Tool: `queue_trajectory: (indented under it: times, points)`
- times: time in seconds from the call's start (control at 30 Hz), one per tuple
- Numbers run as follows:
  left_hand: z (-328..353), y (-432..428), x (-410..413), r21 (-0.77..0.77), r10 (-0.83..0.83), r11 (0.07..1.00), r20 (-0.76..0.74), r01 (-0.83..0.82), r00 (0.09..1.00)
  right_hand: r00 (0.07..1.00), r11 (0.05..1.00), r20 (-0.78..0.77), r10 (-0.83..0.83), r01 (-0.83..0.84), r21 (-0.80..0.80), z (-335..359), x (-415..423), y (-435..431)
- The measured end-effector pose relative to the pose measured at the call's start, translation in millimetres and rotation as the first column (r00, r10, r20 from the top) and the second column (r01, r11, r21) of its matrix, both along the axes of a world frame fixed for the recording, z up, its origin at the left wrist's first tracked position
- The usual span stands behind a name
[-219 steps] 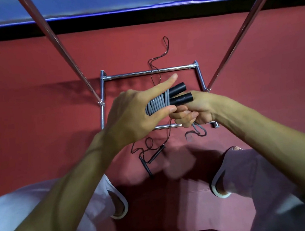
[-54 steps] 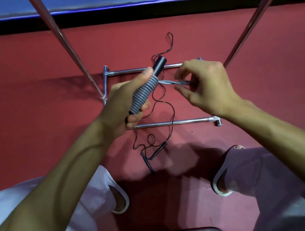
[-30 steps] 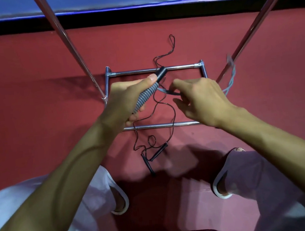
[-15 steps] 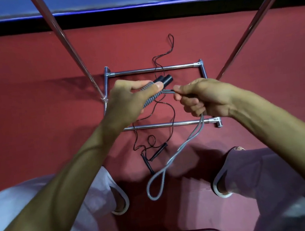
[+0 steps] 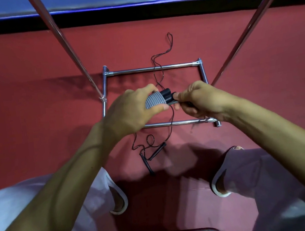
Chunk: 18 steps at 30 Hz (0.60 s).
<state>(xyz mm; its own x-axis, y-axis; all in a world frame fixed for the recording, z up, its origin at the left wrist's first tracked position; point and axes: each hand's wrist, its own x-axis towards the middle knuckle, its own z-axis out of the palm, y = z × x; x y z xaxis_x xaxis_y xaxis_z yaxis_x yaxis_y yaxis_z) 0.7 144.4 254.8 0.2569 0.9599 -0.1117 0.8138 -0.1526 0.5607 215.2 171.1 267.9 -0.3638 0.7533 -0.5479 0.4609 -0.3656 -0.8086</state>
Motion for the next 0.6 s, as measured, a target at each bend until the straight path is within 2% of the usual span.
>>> queue_trajectory:
  times: [0.1, 0.17, 0.37, 0.53, 0.6]
  points:
    - [-1, 0, -4, -0.009, -0.084, 0.996, -0.066, 0.084, 0.994, 0.998, 0.992, -0.055, -0.037, 0.030, -0.124, 0, -9, -7]
    - [-4, 0, -4, -0.019, -0.114, 0.993, -0.053, 0.113, 0.992, 0.998, 0.993, -0.063, -0.013, 0.005, -0.119, 1, -13, -10]
    - [-9, 3, -8, 0.115, -0.004, 0.993, -0.151, 0.021, 0.988, 0.996, 0.997, -0.071, 0.052, -0.056, -0.057, 6, -15, -12]
    - [-8, -2, 2, 0.140, 0.030, 0.990, -0.198, -0.002, 0.980, 0.977, 0.978, 0.045, 0.209, -0.210, 0.020, 19, -8, -12]
    - [-7, -2, 3, 0.110, 0.018, 0.994, -0.203, 0.004, 0.979, 0.934, 0.926, 0.173, 0.313, -0.340, 0.165, 26, 0, -10]
